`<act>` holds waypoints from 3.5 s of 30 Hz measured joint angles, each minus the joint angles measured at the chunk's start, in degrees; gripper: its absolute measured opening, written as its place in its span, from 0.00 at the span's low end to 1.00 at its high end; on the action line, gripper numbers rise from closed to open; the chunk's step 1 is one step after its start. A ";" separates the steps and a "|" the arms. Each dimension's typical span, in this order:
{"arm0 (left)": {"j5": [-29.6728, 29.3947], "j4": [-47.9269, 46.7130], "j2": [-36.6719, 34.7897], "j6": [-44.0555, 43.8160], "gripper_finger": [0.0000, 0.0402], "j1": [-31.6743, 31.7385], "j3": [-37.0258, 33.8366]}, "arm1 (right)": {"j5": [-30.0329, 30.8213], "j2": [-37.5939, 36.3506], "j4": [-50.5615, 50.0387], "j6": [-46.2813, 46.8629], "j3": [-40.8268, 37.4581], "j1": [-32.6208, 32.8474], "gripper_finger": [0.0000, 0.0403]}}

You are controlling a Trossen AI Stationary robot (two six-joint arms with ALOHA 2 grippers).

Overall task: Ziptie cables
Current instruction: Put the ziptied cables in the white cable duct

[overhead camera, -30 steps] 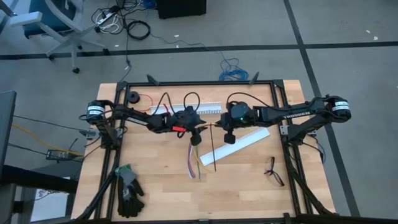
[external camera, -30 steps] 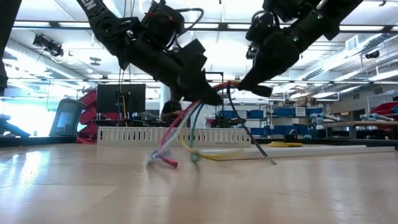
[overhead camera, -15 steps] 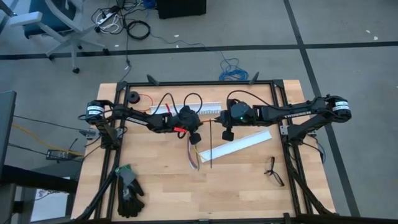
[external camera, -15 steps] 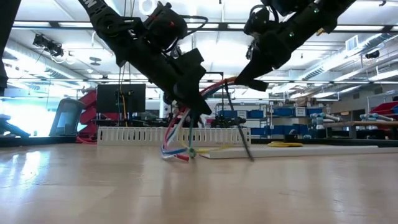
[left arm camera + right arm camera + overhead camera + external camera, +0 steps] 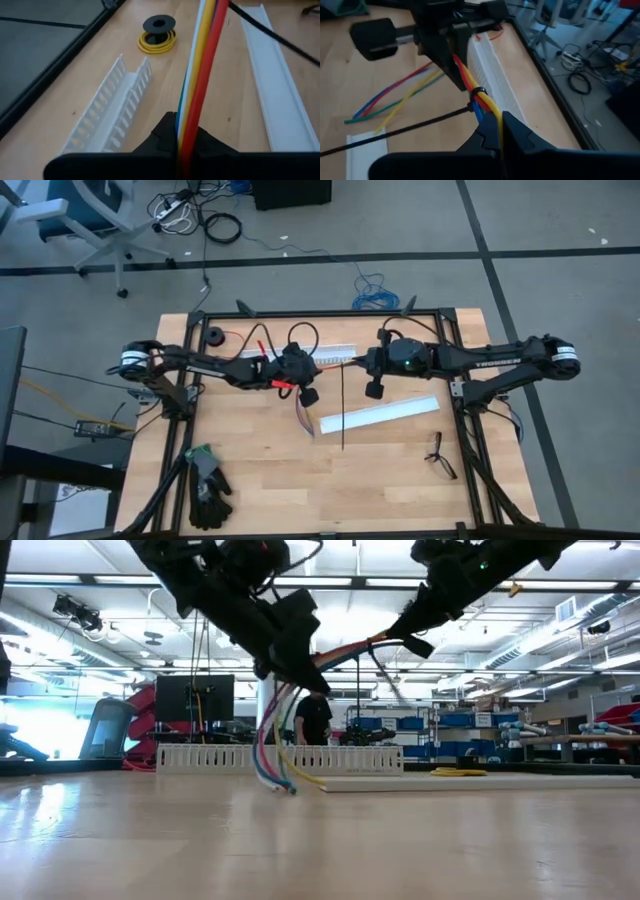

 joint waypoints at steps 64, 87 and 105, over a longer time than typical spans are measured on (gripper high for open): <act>-10.93 -22.70 -7.06 1.01 0.02 0.07 -0.88 | 14.18 2.13 0.31 4.80 0.09 2.10 0.00; -12.93 -39.29 -5.68 18.27 0.01 13.55 7.08 | -2.52 18.91 11.22 0.61 -0.02 -12.31 0.00; -12.00 -33.35 6.70 21.83 0.07 13.94 7.10 | -7.16 25.89 6.45 4.63 -0.09 -13.67 0.00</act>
